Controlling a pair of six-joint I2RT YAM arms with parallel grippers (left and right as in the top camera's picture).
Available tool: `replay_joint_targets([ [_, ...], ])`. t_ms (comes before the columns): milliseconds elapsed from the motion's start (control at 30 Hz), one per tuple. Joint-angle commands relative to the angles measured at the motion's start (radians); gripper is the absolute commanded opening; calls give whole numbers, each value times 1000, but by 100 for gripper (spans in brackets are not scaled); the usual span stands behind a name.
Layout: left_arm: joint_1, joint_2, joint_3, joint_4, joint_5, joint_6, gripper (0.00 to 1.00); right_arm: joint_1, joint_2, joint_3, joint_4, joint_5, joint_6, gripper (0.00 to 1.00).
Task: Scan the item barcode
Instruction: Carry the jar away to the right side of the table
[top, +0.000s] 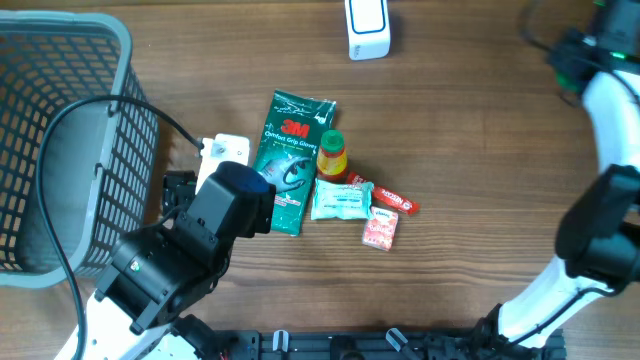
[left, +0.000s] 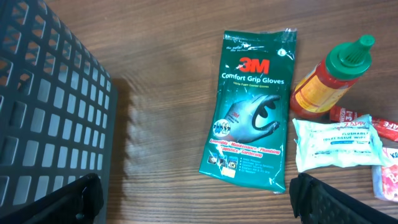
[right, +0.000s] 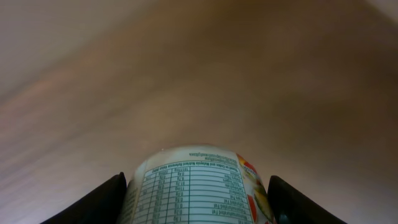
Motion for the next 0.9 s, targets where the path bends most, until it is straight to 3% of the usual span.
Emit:
replay_joint_targets([
  [0, 2, 0, 3, 2, 4, -20, 100, -117, -12, 15, -69, -10, 104, 59],
  [367, 2, 0, 3, 2, 4, -19, 100, -375, 14, 11, -241, -33, 174, 60],
  [767, 2, 0, 3, 2, 4, -20, 100, -435, 148, 11, -277, -104, 177, 59],
  [867, 2, 0, 3, 2, 4, -19, 100, -435, 148, 11, -270, -104, 177, 68],
])
